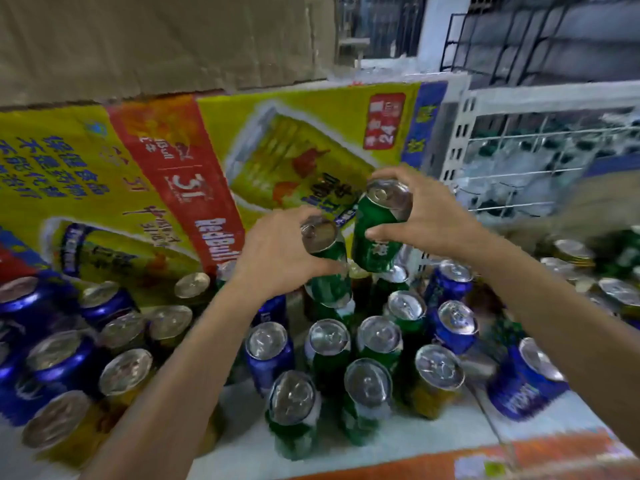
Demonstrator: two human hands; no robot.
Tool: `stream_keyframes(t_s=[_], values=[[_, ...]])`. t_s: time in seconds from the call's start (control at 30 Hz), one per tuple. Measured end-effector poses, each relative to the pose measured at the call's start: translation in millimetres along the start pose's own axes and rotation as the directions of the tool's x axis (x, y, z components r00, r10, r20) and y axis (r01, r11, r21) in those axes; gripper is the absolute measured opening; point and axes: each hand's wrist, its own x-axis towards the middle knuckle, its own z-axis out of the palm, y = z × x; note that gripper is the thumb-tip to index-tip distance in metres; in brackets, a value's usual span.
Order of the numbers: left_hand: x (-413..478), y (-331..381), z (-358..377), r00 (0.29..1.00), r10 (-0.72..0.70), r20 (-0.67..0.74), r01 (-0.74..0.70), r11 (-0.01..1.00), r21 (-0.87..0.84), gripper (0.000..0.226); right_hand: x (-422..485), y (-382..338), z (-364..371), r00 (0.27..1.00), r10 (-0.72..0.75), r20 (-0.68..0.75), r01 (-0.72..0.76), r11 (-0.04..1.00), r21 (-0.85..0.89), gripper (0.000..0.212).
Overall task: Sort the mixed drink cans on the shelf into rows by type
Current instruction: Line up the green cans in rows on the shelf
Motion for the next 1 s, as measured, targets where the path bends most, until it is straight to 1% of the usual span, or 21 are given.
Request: stream_keyframes(t_s=[0.07,0.13,0.23,0.37,0.5,0.67,0.8,0.9,1.0], values=[[8,18,10,0.999,0.017,-0.037,-0.019,0.998,-0.062,0.074,-7,18,-12,0.999,0.033,-0.025,-0.033,0.999,0.023,0.071],[17,33,20,0.999,0.029,-0.046,-0.033,0.995,-0.098,0.071,-14,35,-21,0.997,0.066,-0.045,-0.065,0.998,0.025,0.069],[28,49,35,1.000,0.030,-0.001,-0.030,0.998,-0.049,0.072,-20,59,-27,0.991,0.108,-0.078,-0.108,0.994,0.000,0.068],[33,57,52,0.998,-0.004,0.055,0.002,0.999,0.037,0.072,-22,91,-25,0.985,0.139,-0.107,-0.142,0.990,-0.024,0.070],[35,57,57,0.996,-0.044,0.072,0.040,0.998,0.056,0.072,-17,110,-15,0.981,0.164,-0.105,-0.170,0.985,-0.043,0.069],[37,60,56,0.994,-0.042,0.100,0.031,0.993,0.111,0.072,-1,116,-1,0.987,0.149,-0.051,-0.152,0.986,-0.065,0.073],[37,61,50,0.988,-0.020,0.151,0.005,0.995,0.097,0.073,5,123,11,0.979,0.199,0.041,-0.191,0.971,-0.141,0.076],[36,63,39,0.971,0.035,0.237,-0.056,0.995,0.084,0.072,5,129,22,0.975,0.195,0.107,-0.160,0.950,-0.269,0.071],[35,65,30,0.938,0.091,0.334,-0.134,0.985,0.109,0.073,5,133,28,0.966,0.209,0.152,-0.153,0.937,-0.315,0.071]])
